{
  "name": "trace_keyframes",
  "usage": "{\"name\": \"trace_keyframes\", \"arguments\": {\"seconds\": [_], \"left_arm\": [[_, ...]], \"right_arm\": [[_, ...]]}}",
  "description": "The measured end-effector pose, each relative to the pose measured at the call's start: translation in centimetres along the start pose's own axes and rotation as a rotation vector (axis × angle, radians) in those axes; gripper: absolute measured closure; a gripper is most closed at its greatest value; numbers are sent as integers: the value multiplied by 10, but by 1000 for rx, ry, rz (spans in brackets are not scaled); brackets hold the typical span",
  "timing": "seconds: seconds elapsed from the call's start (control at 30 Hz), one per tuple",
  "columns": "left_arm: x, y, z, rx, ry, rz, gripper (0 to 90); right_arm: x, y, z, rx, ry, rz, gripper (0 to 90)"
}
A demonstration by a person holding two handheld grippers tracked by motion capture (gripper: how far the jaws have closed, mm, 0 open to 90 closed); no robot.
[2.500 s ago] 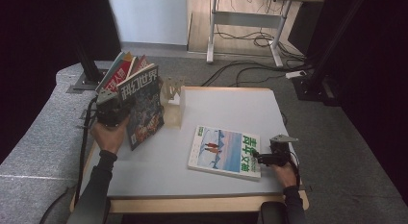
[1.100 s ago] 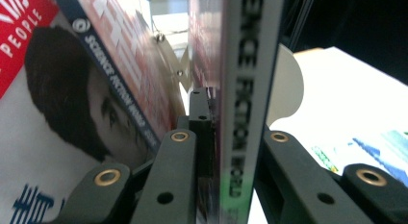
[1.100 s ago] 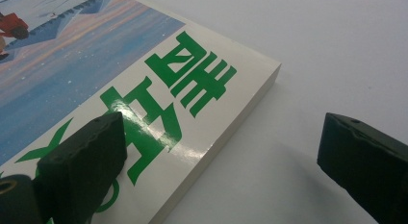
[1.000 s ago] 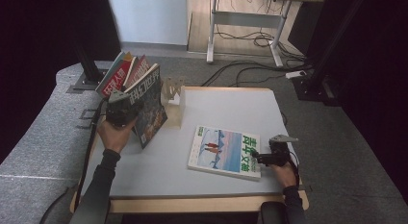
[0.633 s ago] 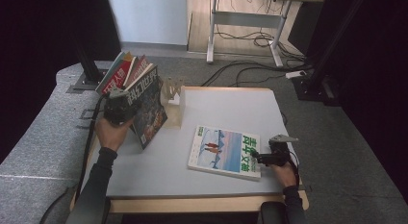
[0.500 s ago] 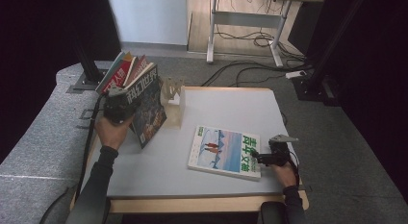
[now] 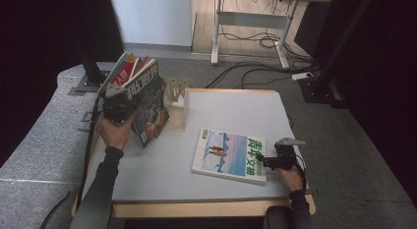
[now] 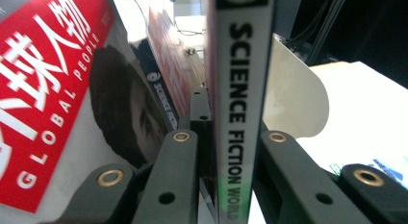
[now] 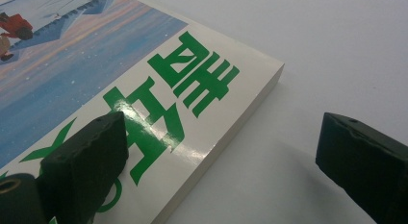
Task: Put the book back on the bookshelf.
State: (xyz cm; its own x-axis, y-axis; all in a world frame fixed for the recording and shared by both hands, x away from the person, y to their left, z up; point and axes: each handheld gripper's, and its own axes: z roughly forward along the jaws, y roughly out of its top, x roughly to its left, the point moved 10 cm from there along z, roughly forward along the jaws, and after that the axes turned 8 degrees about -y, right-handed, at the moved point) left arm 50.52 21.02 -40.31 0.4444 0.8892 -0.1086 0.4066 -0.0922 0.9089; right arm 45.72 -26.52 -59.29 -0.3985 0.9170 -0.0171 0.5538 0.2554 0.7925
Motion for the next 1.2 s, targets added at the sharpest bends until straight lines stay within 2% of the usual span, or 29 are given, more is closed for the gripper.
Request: {"name": "trace_keyframes", "arguments": {"seconds": [0.43,0.63,1.03,1.1,1.2], "left_arm": [[-6,21,-5,-84,19,29,826],[-6,23,3,-103,29,31,826],[-16,1,28,-23,6,81,823],[-16,-1,27,-36,-2,73,820],[-13,-5,24,-29,-6,71,812]], "right_arm": [[0,0,0,0,4,3,38],[0,0,0,0,5,3,39],[0,-1,0,-2,13,8,48],[0,-1,0,-2,14,10,49],[0,-1,0,-1,15,10,50]]}}
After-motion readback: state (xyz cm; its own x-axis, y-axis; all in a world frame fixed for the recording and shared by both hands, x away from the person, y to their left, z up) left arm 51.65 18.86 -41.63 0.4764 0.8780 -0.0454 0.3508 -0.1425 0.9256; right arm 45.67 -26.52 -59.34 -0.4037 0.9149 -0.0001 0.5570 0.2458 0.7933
